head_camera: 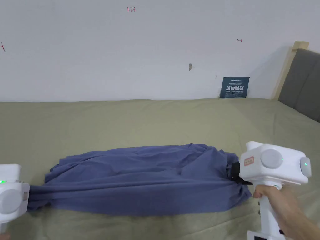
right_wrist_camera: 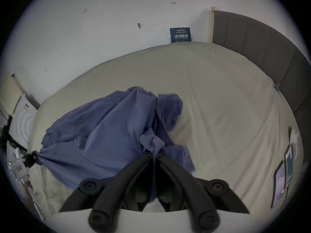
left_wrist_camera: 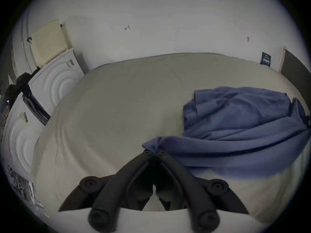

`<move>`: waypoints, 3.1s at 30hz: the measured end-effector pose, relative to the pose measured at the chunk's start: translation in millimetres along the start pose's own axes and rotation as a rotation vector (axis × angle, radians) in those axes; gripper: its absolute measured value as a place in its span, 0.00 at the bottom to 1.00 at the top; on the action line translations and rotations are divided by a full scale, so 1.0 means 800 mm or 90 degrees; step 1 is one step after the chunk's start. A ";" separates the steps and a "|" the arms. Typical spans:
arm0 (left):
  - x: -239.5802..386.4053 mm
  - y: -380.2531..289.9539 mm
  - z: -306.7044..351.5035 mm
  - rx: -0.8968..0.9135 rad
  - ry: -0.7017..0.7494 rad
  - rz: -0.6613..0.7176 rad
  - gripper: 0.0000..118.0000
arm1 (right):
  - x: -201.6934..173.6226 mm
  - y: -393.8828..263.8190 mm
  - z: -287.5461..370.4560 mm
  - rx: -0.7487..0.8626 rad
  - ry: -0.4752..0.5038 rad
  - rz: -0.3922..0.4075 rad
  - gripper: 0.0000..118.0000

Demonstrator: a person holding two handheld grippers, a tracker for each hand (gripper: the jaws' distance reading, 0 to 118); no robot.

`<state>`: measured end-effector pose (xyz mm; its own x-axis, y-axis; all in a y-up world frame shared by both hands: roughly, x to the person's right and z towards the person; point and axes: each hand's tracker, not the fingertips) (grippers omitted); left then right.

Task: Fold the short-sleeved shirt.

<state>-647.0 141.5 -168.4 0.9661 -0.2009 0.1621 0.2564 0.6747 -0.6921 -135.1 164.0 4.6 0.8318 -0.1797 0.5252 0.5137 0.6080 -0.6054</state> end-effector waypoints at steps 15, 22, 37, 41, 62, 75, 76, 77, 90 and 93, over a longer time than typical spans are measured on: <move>-0.071 -0.231 0.240 0.027 -0.051 -0.009 0.00 | 0.092 -0.248 0.233 -0.001 0.037 -0.026 0.00; -0.071 -0.297 0.288 -0.019 -0.054 -0.051 0.00 | 0.123 -0.317 0.258 -0.031 0.018 -0.023 0.00; -0.088 -0.312 0.334 -0.030 -0.193 0.043 0.71 | 0.117 -0.338 0.308 0.044 -0.018 0.046 0.74; -0.087 -0.312 0.368 -0.019 -0.211 0.025 0.31 | 0.099 -0.348 0.331 0.056 -0.012 0.088 0.05; -0.083 -0.326 0.289 -0.097 -0.211 0.003 0.59 | 0.078 -0.380 0.293 -0.045 0.044 0.096 0.00; -0.072 -0.339 0.287 -0.120 -0.220 -0.008 0.02 | 0.096 -0.374 0.295 -0.042 0.044 0.066 0.00; -0.072 -0.335 0.288 -0.119 -0.217 -0.013 0.02 | 0.099 -0.370 0.297 -0.031 0.043 0.059 0.03; -0.071 -0.334 0.289 -0.118 -0.217 -0.019 0.02 | 0.101 -0.365 0.299 -0.027 0.039 0.059 0.33; -0.093 -0.336 0.252 -0.132 -0.216 -0.021 0.02 | 0.124 -0.349 0.218 -0.116 -0.072 0.124 0.02; -0.086 -0.335 0.261 -0.132 -0.217 -0.016 0.02 | 0.129 -0.359 0.228 -0.082 -0.046 0.110 0.02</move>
<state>-775.9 123.0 152.6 0.9230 0.0547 0.3808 0.3025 0.5081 -0.8064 -234.9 111.9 341.9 0.8948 -0.0232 0.4459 0.3916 0.5204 -0.7588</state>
